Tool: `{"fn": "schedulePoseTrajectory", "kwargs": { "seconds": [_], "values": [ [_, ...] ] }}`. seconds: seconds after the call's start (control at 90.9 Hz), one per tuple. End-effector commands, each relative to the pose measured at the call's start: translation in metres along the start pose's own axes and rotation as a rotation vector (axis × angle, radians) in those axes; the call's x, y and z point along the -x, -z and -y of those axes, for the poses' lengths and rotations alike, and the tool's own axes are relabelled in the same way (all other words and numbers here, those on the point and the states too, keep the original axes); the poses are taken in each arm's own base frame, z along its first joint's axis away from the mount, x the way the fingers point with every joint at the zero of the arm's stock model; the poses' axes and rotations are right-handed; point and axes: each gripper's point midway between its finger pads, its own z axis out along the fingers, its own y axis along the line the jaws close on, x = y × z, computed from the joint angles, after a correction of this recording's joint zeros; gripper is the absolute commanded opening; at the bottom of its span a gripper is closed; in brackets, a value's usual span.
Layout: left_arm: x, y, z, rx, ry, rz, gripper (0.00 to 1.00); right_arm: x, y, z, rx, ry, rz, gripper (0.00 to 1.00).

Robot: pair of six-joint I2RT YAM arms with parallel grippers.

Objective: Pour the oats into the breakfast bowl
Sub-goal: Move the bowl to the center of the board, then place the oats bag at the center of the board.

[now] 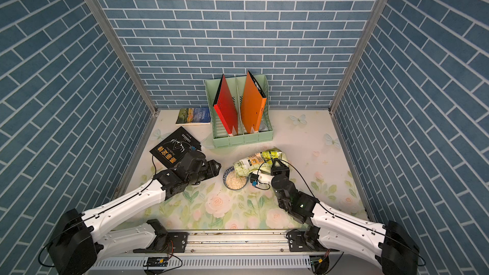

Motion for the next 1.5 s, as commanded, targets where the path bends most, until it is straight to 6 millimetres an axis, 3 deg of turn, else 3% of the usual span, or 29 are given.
{"fn": "schedulePoseTrajectory", "kwargs": {
  "seconds": [0.0,0.572,0.803,1.067,1.309,1.485],
  "values": [
    [0.015,0.005,0.003,0.012,-0.014,0.045,0.61,-0.004,0.005,0.034,-0.056,-0.283,-0.008,0.00],
    [0.042,0.012,0.015,-0.009,0.000,0.102,0.61,-0.007,0.005,0.030,-0.012,-0.589,0.043,0.00],
    [0.061,0.027,0.027,-0.040,0.016,0.169,0.62,-0.011,0.011,0.047,-0.064,-0.743,0.078,0.00],
    [0.073,0.037,0.038,-0.078,0.024,0.206,0.63,-0.024,0.021,0.060,-0.120,-1.170,0.159,0.00],
    [0.067,0.027,0.055,-0.181,0.028,0.176,0.62,-0.028,0.018,0.066,-0.143,-1.628,0.302,0.00],
    [0.063,0.013,0.067,-0.236,0.037,0.144,0.60,-0.025,0.002,0.044,-0.095,-1.873,0.354,0.00]
  ]
}}
